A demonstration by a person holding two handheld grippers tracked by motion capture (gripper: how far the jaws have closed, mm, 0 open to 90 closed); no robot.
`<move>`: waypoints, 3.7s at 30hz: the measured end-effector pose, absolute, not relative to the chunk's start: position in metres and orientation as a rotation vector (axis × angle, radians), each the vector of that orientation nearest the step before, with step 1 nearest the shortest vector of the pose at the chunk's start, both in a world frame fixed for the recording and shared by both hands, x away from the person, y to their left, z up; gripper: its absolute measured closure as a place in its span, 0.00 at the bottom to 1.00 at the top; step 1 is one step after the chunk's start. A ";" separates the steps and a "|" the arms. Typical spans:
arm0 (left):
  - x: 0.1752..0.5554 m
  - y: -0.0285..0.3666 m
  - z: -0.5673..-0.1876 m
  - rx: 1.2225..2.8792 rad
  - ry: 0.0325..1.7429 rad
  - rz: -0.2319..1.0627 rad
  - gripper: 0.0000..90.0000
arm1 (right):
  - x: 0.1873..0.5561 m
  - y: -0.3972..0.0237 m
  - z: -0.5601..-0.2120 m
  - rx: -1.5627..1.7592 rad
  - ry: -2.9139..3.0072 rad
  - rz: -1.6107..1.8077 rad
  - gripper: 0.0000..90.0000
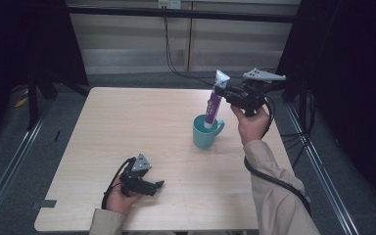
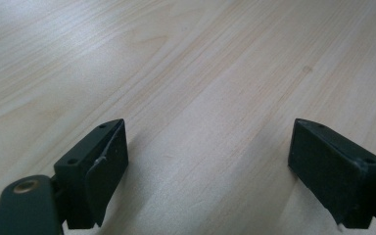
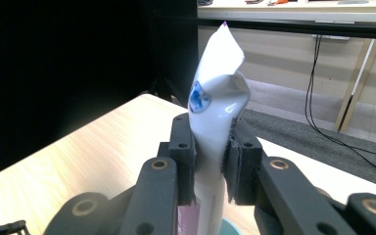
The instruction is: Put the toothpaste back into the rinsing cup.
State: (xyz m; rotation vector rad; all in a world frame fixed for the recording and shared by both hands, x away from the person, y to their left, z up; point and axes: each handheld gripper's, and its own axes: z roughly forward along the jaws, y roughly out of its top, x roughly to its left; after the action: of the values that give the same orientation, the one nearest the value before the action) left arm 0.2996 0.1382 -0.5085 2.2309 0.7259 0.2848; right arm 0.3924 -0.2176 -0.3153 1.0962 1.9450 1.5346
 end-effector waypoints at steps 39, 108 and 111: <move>0.300 0.139 -0.508 2.241 0.719 0.280 0.16 | 0.395 -0.207 -0.382 1.138 1.977 1.459 0.84; 0.299 0.139 -0.508 2.240 0.721 0.283 0.17 | 0.364 -0.207 -0.402 1.057 2.066 1.422 0.69; 0.299 0.139 -0.508 2.240 0.721 0.283 0.17 | 0.364 -0.207 -0.402 1.068 2.063 1.423 0.65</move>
State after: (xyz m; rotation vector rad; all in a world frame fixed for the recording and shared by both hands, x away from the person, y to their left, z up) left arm 0.2993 0.1386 -0.5082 2.2397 0.7215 0.2826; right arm 0.3643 -0.2071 -0.4021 1.0678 2.0632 1.4227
